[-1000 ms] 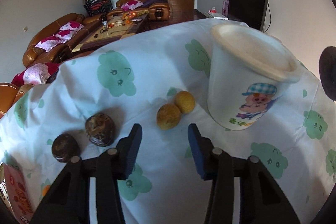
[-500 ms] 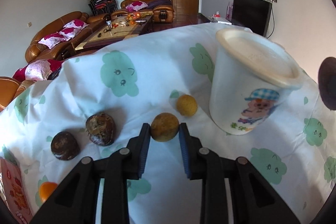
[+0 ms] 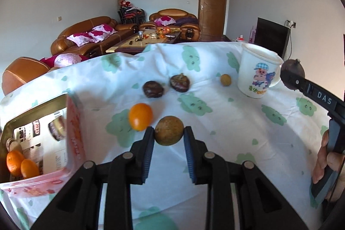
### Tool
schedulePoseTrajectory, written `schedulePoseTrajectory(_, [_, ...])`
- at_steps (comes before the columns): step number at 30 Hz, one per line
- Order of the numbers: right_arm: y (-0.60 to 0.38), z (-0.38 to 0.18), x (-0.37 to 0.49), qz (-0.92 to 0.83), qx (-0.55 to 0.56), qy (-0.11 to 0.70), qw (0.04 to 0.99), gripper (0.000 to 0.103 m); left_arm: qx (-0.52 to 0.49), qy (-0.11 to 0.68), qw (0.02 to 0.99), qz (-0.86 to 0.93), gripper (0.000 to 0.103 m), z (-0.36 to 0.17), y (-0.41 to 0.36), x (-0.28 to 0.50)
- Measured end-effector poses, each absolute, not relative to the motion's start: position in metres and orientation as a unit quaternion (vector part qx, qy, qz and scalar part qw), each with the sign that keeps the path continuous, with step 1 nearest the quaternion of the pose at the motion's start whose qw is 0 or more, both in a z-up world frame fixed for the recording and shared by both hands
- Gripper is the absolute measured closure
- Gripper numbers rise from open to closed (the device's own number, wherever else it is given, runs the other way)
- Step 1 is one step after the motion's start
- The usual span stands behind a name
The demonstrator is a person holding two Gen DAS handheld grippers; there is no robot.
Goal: Organize fruits
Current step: 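Carry the purple fruit and yellow fruit over the tin with both tools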
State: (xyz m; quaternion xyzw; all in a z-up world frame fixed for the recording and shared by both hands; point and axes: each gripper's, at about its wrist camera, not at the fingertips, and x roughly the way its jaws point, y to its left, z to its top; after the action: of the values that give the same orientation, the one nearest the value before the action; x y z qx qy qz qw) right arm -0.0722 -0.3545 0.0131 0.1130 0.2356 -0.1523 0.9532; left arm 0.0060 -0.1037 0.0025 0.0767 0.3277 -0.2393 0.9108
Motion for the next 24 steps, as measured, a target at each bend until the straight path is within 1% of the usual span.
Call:
schedulePoseTrajectory(6, [-0.32,0.006,-0.068,-0.147,0.086,0.258,0.951,0.051,0.064,0.319,0.92,-0.22,0.074,0.003,-0.063,0.011])
schedulePoseTrajectory(10, [-0.294,0.007,-0.066,-0.13,0.093,0.263,0.951,0.051,0.058,0.311,0.924,-0.215,0.074,0.009,-0.048,0.013])
schedulePoseTrajectory(24, [-0.162,0.023,-0.017,-0.014,0.079,0.252,0.964,0.051,0.043,0.283,0.955,-0.083,0.074,0.023,0.036,0.045])
